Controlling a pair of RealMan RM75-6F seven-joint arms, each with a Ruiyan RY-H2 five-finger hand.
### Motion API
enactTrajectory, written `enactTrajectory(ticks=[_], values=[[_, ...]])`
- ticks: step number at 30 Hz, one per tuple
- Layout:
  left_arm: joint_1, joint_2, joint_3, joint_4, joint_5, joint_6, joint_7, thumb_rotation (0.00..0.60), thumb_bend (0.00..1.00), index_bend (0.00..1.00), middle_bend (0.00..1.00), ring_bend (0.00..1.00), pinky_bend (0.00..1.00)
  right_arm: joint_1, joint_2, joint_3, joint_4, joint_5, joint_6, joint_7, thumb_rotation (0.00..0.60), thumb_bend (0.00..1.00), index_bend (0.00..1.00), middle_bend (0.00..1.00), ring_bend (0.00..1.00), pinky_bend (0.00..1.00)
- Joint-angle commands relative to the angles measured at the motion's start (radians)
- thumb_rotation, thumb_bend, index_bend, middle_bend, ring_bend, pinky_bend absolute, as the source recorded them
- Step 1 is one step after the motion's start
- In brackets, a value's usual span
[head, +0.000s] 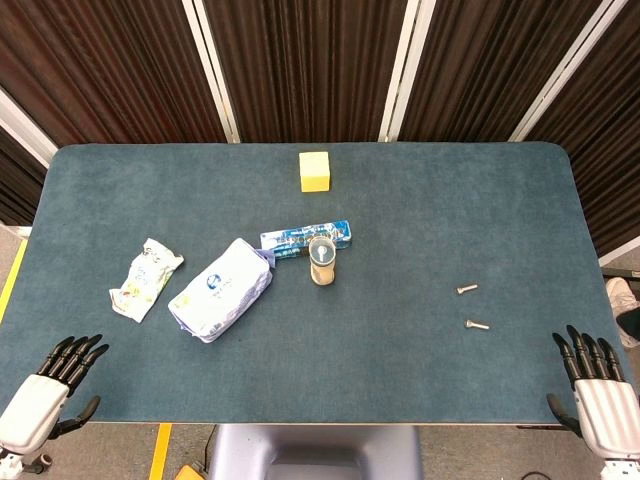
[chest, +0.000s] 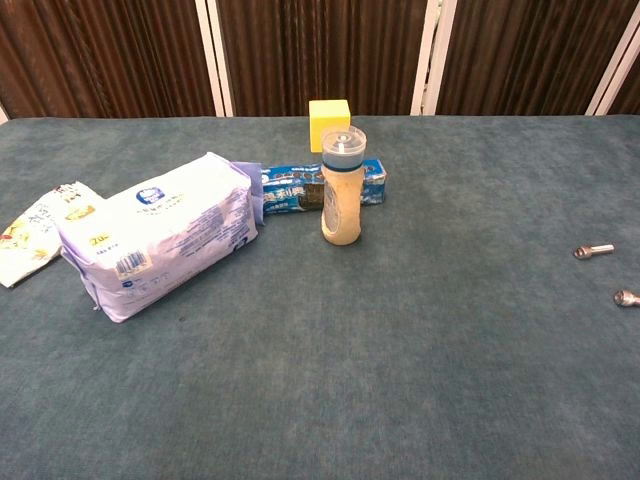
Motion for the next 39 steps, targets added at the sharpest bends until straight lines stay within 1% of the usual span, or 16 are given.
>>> enactTrajectory(ticks=[1, 3, 5, 6, 9, 11, 14, 17, 22, 25, 30, 36, 39], values=[[-0.001, -0.001, 0.000, 0.002, -0.004, -0.011, -0.002, 0.600, 0.44, 0.00, 0.00, 0.00, 0.05, 0.005, -0.029, 0.018, 0.026, -0.013, 0.013, 0.016, 0.600, 0.38, 0.11, 0.00, 0.00, 0.00], [-0.004, -0.002, -0.001, 0.001, -0.003, -0.012, -0.007, 0.600, 0.44, 0.00, 0.00, 0.00, 0.05, 0.013, -0.066, 0.039, 0.074, -0.021, 0.025, 0.035, 0.600, 0.38, 0.16, 0.00, 0.00, 0.00], [-0.007, -0.002, 0.000, 0.005, -0.004, -0.019, -0.013, 0.600, 0.44, 0.00, 0.00, 0.00, 0.05, 0.032, -0.119, 0.071, 0.139, 0.003, 0.010, 0.065, 0.600, 0.38, 0.22, 0.00, 0.00, 0.00], [-0.009, -0.002, 0.000, 0.005, -0.004, -0.023, -0.017, 0.600, 0.44, 0.00, 0.00, 0.00, 0.05, 0.045, -0.136, 0.082, 0.163, 0.021, -0.016, 0.086, 0.600, 0.38, 0.26, 0.00, 0.00, 0.00], [-0.015, -0.003, 0.000, 0.008, -0.004, -0.034, -0.022, 0.600, 0.44, 0.00, 0.00, 0.00, 0.05, 0.105, -0.170, 0.109, 0.208, 0.092, -0.152, 0.174, 0.600, 0.39, 0.33, 0.00, 0.00, 0.00], [-0.019, -0.003, 0.001, 0.008, -0.002, -0.039, -0.028, 0.600, 0.44, 0.00, 0.00, 0.00, 0.05, 0.146, -0.197, 0.126, 0.261, 0.133, -0.229, 0.121, 0.600, 0.41, 0.36, 0.00, 0.00, 0.00], [-0.022, -0.001, 0.003, 0.007, 0.000, -0.041, -0.035, 0.600, 0.44, 0.00, 0.00, 0.00, 0.05, 0.189, -0.244, 0.149, 0.300, 0.178, -0.289, -0.012, 0.600, 0.42, 0.38, 0.00, 0.00, 0.00], [-0.024, 0.000, 0.006, 0.008, 0.004, -0.043, -0.038, 0.600, 0.44, 0.00, 0.00, 0.00, 0.05, 0.222, -0.283, 0.168, 0.319, 0.213, -0.319, -0.133, 0.600, 0.42, 0.41, 0.00, 0.00, 0.00], [-0.023, 0.004, 0.012, 0.012, 0.008, -0.040, -0.047, 0.600, 0.44, 0.00, 0.00, 0.00, 0.05, 0.256, -0.354, 0.185, 0.365, 0.266, -0.351, -0.244, 0.600, 0.42, 0.44, 0.00, 0.00, 0.00], [-0.025, 0.005, 0.012, 0.013, 0.009, -0.040, -0.053, 0.600, 0.44, 0.00, 0.00, 0.00, 0.05, 0.277, -0.397, 0.198, 0.400, 0.297, -0.372, -0.286, 0.600, 0.43, 0.47, 0.00, 0.00, 0.00], [-0.028, 0.004, 0.013, 0.013, 0.007, -0.049, -0.053, 0.600, 0.44, 0.00, 0.00, 0.00, 0.05, 0.310, -0.450, 0.215, 0.445, 0.336, -0.404, -0.317, 0.600, 0.44, 0.52, 0.00, 0.00, 0.00], [-0.031, 0.004, 0.011, 0.015, 0.001, -0.055, -0.058, 0.600, 0.44, 0.00, 0.00, 0.00, 0.05, 0.325, -0.477, 0.221, 0.470, 0.354, -0.412, -0.298, 0.600, 0.46, 0.57, 0.00, 0.00, 0.00], [-0.032, 0.003, 0.012, 0.015, 0.000, -0.057, -0.059, 0.600, 0.44, 0.00, 0.00, 0.00, 0.05, 0.328, -0.484, 0.219, 0.483, 0.360, -0.414, -0.293, 0.600, 0.46, 0.58, 0.00, 0.00, 0.00]])
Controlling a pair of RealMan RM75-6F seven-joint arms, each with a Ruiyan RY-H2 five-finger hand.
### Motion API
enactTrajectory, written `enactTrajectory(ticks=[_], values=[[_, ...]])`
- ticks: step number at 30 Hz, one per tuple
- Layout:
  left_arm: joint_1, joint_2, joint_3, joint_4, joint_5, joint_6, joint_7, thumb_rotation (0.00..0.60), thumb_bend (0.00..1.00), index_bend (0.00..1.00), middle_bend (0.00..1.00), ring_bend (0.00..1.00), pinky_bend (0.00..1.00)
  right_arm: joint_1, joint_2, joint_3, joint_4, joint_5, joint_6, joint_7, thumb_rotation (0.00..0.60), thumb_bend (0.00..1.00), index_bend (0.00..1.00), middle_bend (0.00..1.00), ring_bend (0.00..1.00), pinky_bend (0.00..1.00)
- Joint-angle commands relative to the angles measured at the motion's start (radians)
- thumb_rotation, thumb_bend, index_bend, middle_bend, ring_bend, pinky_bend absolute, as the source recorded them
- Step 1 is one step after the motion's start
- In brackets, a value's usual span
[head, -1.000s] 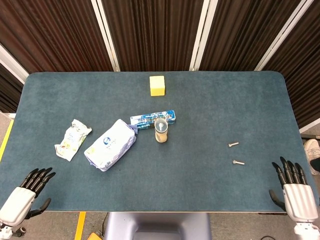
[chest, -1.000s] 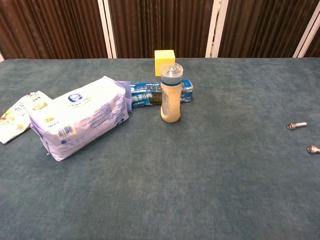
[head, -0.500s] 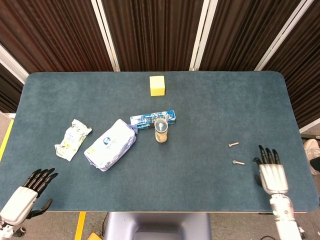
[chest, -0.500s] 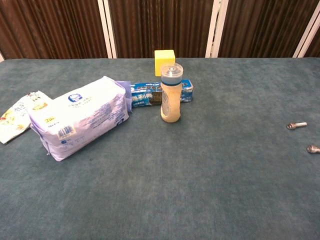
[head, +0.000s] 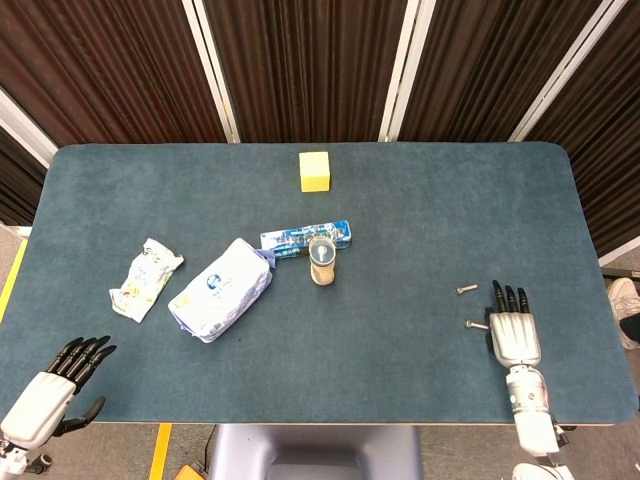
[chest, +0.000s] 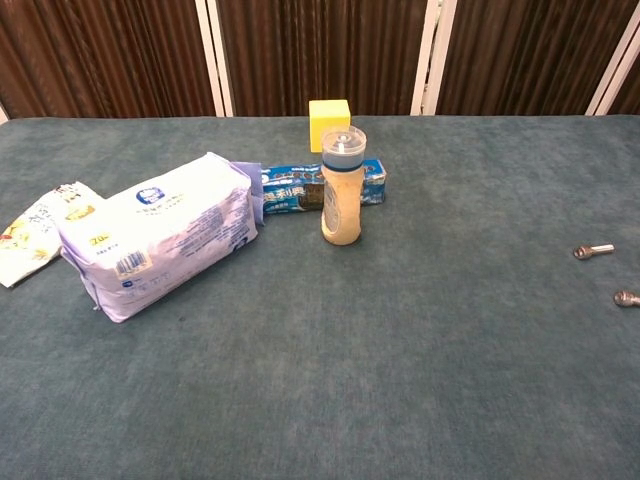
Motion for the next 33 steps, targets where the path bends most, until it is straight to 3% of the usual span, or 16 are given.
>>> enactTrajectory(ticks=[1, 23, 33], values=[[0.000, 0.000, 0.000, 0.000, 0.000, -0.001, 0.001, 0.600, 0.44, 0.00, 0.00, 0.00, 0.05, 0.003, -0.005, -0.002, 0.009, 0.009, -0.005, 0.001, 0.600, 0.46, 0.58, 0.00, 0.00, 0.00], [-0.005, 0.000, 0.001, -0.002, -0.008, -0.016, 0.003, 0.600, 0.43, 0.00, 0.00, 0.00, 0.05, 0.029, -0.036, 0.001, 0.028, 0.053, -0.024, 0.038, 0.600, 0.47, 0.63, 0.01, 0.00, 0.00], [-0.007, 0.000, 0.001, -0.005, -0.012, -0.022, 0.009, 0.600, 0.44, 0.00, 0.00, 0.00, 0.05, 0.036, -0.038, 0.003, 0.038, 0.058, -0.016, 0.048, 0.600, 0.55, 0.68, 0.04, 0.00, 0.00]])
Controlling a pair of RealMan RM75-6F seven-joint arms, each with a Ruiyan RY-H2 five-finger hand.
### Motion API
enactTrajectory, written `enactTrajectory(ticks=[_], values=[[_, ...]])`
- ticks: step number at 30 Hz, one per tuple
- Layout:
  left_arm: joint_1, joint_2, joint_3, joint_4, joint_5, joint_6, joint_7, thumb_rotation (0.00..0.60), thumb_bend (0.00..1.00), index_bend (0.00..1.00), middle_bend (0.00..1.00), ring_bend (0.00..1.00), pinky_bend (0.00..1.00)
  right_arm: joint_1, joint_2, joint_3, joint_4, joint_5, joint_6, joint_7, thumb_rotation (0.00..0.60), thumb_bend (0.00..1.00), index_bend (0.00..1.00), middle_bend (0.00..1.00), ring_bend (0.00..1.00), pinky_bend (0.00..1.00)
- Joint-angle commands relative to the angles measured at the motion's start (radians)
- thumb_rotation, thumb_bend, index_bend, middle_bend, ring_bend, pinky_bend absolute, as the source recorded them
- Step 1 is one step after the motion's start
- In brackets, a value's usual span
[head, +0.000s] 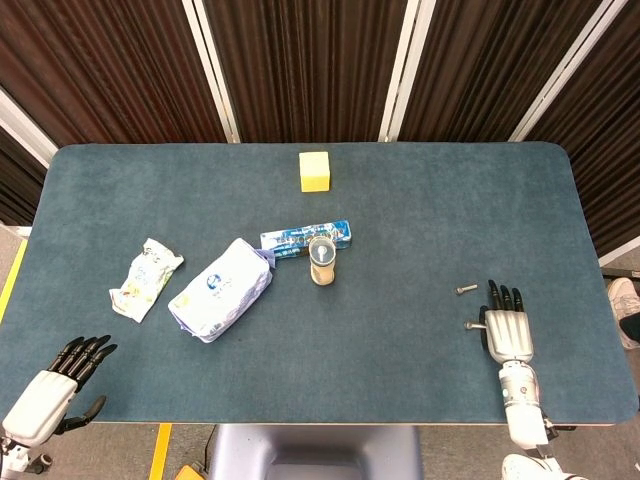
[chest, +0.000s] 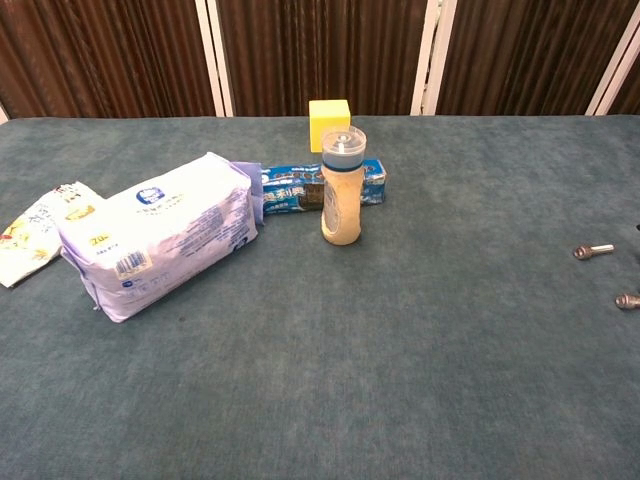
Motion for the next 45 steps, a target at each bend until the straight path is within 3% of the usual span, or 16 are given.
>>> enactTrajectory(ticks=[1, 5, 8, 13, 17, 20, 21, 28, 45], values=[[0.000, 0.000, 0.000, 0.000, 0.000, 0.000, 0.000, 0.600, 0.44, 0.00, 0.00, 0.00, 0.05, 0.000, 0.013, -0.002, -0.011, -0.011, 0.014, -0.002, 0.600, 0.55, 0.69, 0.04, 0.00, 0.00], [-0.001, 0.000, 0.000, -0.002, -0.001, -0.001, 0.002, 0.600, 0.44, 0.00, 0.00, 0.00, 0.05, 0.006, 0.050, -0.016, -0.045, -0.046, 0.050, -0.064, 0.600, 0.55, 0.71, 0.06, 0.00, 0.00], [-0.001, 0.000, 0.001, -0.004, 0.001, -0.002, 0.004, 0.600, 0.44, 0.00, 0.00, 0.00, 0.05, 0.018, 0.089, -0.030, -0.093, -0.069, 0.076, -0.184, 0.600, 0.55, 0.72, 0.07, 0.00, 0.00], [0.000, 0.001, 0.001, -0.008, 0.000, -0.003, 0.012, 0.600, 0.43, 0.00, 0.00, 0.00, 0.05, 0.045, 0.147, -0.066, -0.169, -0.084, 0.119, -0.552, 0.600, 0.55, 0.73, 0.07, 0.00, 0.00], [0.000, 0.002, 0.001, -0.009, 0.000, -0.002, 0.012, 0.600, 0.44, 0.00, 0.00, 0.00, 0.05, 0.051, 0.156, -0.076, -0.183, -0.077, 0.127, -0.666, 0.600, 0.55, 0.75, 0.07, 0.00, 0.00], [0.002, 0.004, 0.002, -0.010, 0.002, 0.003, 0.010, 0.600, 0.44, 0.00, 0.00, 0.00, 0.05, 0.069, 0.165, -0.118, -0.175, -0.073, 0.132, -0.933, 0.600, 0.55, 0.75, 0.07, 0.00, 0.00], [0.002, 0.005, 0.002, -0.009, 0.003, 0.005, 0.009, 0.600, 0.43, 0.00, 0.00, 0.00, 0.05, 0.069, 0.156, -0.121, -0.174, -0.060, 0.128, -0.968, 0.600, 0.55, 0.75, 0.07, 0.00, 0.00], [0.001, 0.004, 0.002, -0.010, 0.001, 0.000, 0.010, 0.600, 0.43, 0.00, 0.00, 0.00, 0.05, 0.077, 0.110, -0.147, -0.111, -0.016, 0.101, -1.074, 0.600, 0.55, 0.75, 0.07, 0.00, 0.00], [0.003, 0.008, 0.006, -0.018, 0.007, 0.001, 0.020, 0.600, 0.43, 0.00, 0.00, 0.00, 0.05, 0.072, 0.076, -0.179, -0.048, -0.026, 0.102, -1.061, 0.600, 0.55, 0.69, 0.07, 0.00, 0.00]])
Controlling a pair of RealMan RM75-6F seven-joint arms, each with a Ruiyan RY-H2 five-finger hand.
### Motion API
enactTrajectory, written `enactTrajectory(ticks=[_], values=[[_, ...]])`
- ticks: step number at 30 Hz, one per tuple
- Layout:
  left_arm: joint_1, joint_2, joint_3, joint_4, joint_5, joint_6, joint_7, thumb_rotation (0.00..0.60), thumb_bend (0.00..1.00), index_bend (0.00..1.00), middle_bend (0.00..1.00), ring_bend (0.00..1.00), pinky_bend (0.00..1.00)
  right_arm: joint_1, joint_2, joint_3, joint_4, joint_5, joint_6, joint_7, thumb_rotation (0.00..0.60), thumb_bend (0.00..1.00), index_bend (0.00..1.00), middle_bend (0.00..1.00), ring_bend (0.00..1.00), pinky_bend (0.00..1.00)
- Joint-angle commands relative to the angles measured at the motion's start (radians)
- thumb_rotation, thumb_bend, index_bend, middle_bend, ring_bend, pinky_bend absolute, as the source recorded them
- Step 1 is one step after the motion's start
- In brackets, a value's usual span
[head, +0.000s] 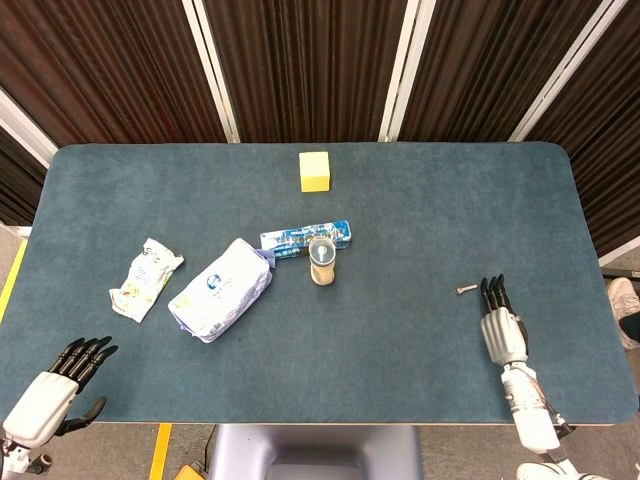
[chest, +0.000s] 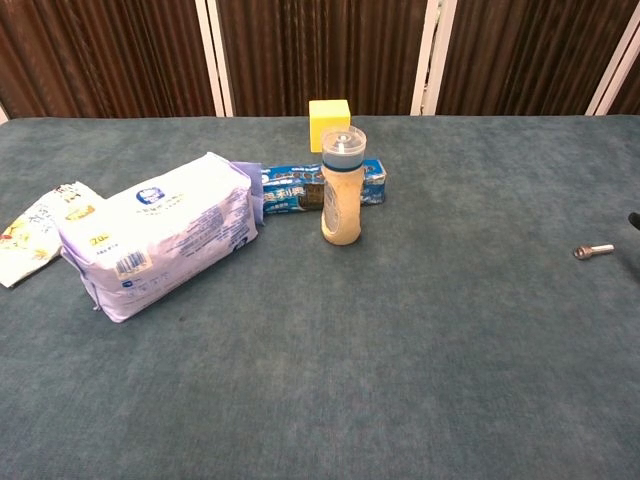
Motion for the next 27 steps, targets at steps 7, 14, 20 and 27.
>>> enactTrajectory(ticks=[7, 14, 20, 27], values=[[0.004, 0.001, 0.003, -0.004, 0.009, 0.011, 0.008, 0.600, 0.43, 0.00, 0.00, 0.00, 0.05, -0.002, -0.015, -0.011, 0.024, -0.010, -0.004, 0.009, 0.600, 0.55, 0.69, 0.07, 0.00, 0.00], [0.004, 0.003, 0.002, -0.003, 0.010, 0.015, 0.001, 0.600, 0.43, 0.00, 0.00, 0.00, 0.05, -0.005, -0.014, -0.013, 0.026, -0.016, 0.003, 0.012, 0.600, 0.55, 0.59, 0.07, 0.00, 0.00], [0.003, 0.003, 0.002, -0.004, 0.009, 0.012, 0.000, 0.600, 0.44, 0.00, 0.00, 0.00, 0.05, -0.006, -0.011, -0.015, 0.020, -0.021, 0.002, 0.015, 0.600, 0.55, 0.52, 0.08, 0.00, 0.00], [0.004, 0.005, 0.001, -0.004, 0.010, 0.018, -0.007, 0.600, 0.43, 0.00, 0.00, 0.00, 0.05, -0.010, -0.007, -0.019, 0.011, -0.030, 0.008, 0.017, 0.600, 0.55, 0.50, 0.08, 0.00, 0.00]])
